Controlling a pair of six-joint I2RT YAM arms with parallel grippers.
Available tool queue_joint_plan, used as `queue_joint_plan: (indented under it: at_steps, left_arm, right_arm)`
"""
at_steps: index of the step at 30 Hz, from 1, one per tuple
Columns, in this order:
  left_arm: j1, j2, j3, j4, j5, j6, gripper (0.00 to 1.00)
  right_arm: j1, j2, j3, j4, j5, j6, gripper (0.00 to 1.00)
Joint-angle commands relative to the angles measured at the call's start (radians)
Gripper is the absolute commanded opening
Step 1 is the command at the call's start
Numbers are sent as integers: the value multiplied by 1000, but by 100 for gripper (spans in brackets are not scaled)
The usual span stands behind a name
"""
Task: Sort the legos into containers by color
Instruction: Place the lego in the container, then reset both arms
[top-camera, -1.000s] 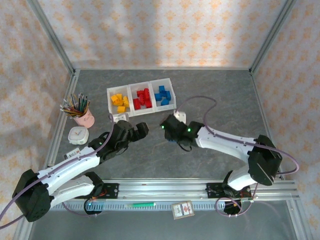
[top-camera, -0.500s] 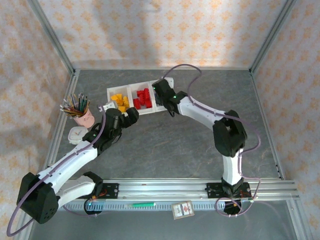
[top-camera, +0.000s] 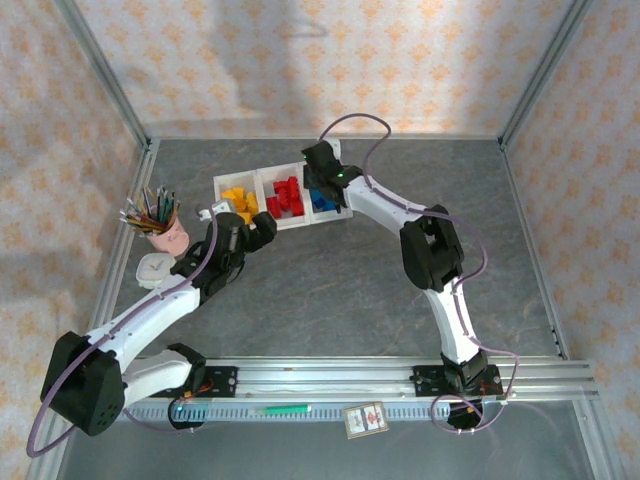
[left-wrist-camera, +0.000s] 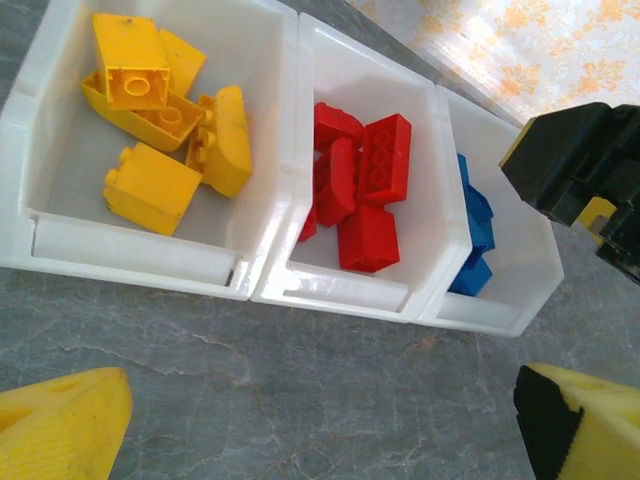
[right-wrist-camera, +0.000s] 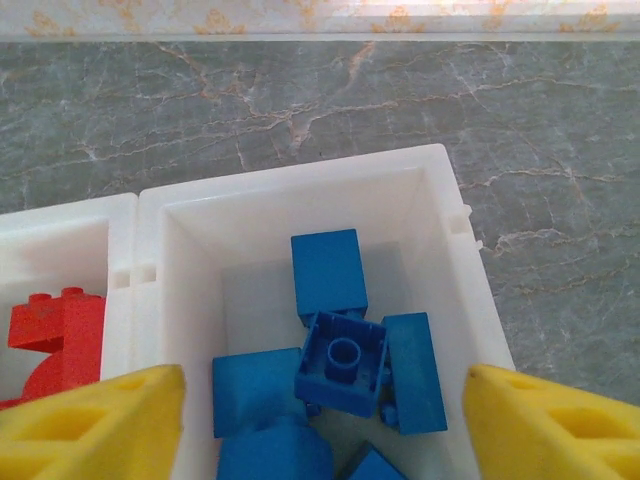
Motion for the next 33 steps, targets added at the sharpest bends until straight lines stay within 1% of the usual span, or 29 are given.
queue_joint_plan:
  at_steps: [1, 3, 4, 6, 7, 9, 11, 12, 14, 15, 16, 18, 20, 22, 23, 25, 26, 27, 28, 29, 30, 31, 33]
  left_arm:
    - [27, -23, 32, 20, -66, 54, 99]
    - [48, -39, 30, 11, -149, 88, 99]
    - [68, -49, 19, 29, -179, 117, 99]
    - [120, -61, -2, 61, -241, 159, 99]
    - [151, -61, -10, 79, -281, 213, 99]
    - [209, -57, -33, 127, -366, 287, 99]
    - [280, -46, -74, 220, -427, 384, 99]
    - [308, -38, -105, 276, -436, 420, 99]
    - [376, -14, -172, 413, -404, 486, 99]
    - [394, 1, -204, 483, -397, 501, 99]
    - [409, 20, -242, 571, -377, 526, 99]
    - [413, 64, -320, 751, -350, 565, 99]
    - [413, 131, -399, 974, -294, 589, 99]
    - [412, 207, -446, 1165, -216, 618, 100]
    - [411, 241, -456, 1218, -194, 637, 99]
    - [412, 308, -477, 1317, -185, 647, 99]
    - [413, 340, -486, 1372, -177, 653, 99]
    - [412, 373, -489, 1412, -161, 660, 99]
    - [411, 398, -497, 1442, -118, 672, 99]
    - [411, 423, -505, 1496, -86, 689, 99]
    - [409, 443, -508, 1533, -60, 706, 99]
    - [404, 436, -504, 1514, -52, 713, 99]
    - [396, 427, -486, 1466, -60, 719, 99]
  right_arm:
    - [1, -136, -49, -2, 63, -17, 87]
    - [-7, -242, -154, 37, 99, -9, 98]
    - [-15, -309, -230, 69, 126, 2, 100]
    - [-50, -444, -395, 138, 191, 32, 100]
    - [-79, -517, -495, 183, 223, 44, 100]
    - [-142, -655, -692, 286, 310, 55, 100]
    - [-235, -775, -894, 386, 373, 68, 100]
    - [-285, -825, -982, 433, 384, 71, 100]
    - [-372, -899, -1157, 569, 422, 38, 100]
    - [-403, -922, -1221, 637, 429, 20, 100]
    - [-437, -942, -1298, 724, 419, -10, 100]
    - [-492, -955, -1430, 915, 359, -65, 100]
    - [-553, -936, -1525, 1074, 234, -94, 100]
    - [-603, -917, -1570, 1163, 131, -96, 100]
    - [-618, -916, -1596, 1224, 88, -110, 100]
    - [-634, -900, -1666, 1416, -24, -169, 100]
    - [-643, -889, -1659, 1408, -78, -169, 100]
    - [-644, -859, -1657, 1444, -109, -184, 100]
    - [-643, -851, -1637, 1413, -148, -188, 100]
    - [-641, -834, -1638, 1438, -194, -205, 100]
    - [-634, -802, -1675, 1544, -255, -232, 100]
    - [-613, -760, -1705, 1626, -260, -258, 100]
    - [-584, -678, -1719, 1751, -211, -279, 100]
